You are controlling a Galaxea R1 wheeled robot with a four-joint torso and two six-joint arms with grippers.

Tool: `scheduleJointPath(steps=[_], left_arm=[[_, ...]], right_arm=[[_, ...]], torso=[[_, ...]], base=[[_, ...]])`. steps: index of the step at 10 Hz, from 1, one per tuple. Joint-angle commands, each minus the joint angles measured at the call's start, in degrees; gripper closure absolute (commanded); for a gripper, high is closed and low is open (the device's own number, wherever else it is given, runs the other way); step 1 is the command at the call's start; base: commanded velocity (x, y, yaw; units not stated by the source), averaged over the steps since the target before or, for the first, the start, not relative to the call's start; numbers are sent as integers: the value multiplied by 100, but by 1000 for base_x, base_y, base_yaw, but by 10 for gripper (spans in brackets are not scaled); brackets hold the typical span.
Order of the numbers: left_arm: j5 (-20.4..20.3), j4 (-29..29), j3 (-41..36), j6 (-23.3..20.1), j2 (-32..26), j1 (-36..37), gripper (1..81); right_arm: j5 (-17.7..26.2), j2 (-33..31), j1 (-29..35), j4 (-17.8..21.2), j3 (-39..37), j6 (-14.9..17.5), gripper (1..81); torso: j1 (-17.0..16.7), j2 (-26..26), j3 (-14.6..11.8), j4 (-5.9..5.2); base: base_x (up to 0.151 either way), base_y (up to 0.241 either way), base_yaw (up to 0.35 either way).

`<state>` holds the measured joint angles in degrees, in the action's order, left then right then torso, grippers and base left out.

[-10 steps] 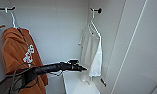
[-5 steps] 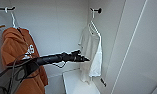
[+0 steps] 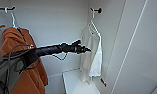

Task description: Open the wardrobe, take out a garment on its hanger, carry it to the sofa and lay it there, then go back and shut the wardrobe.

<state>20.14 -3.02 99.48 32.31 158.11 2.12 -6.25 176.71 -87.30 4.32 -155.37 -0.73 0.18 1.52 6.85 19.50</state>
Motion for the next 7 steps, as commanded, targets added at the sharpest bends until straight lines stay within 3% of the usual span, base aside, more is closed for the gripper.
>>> scheduleJointPath(steps=[1, 4, 6, 7], left_arm=[[-177, -49, -33, 345, 28, 1233, 10], [-632, -49, -24, 1194, 11, 1514, 10], [-713, -49, 63, 1507, 37, 1655, 10], [-992, -49, 72, 1812, 28, 1690, 10]], right_arm=[[300, 42, 208, 34, 16, -6, 10], [300, 59, 199, 34, -1, 3, 10], [300, 68, 181, 34, -1, 3, 10], [300, 77, 190, 34, -1, 3, 10]], torso=[[0, 0, -2, 0], [0, -2, 0, 0], [0, -2, 0, 0], [0, -2, 0, 0]], base=[[0, 0, 0], [0, 0, 0], [0, 0, 0], [0, 0, 0]])
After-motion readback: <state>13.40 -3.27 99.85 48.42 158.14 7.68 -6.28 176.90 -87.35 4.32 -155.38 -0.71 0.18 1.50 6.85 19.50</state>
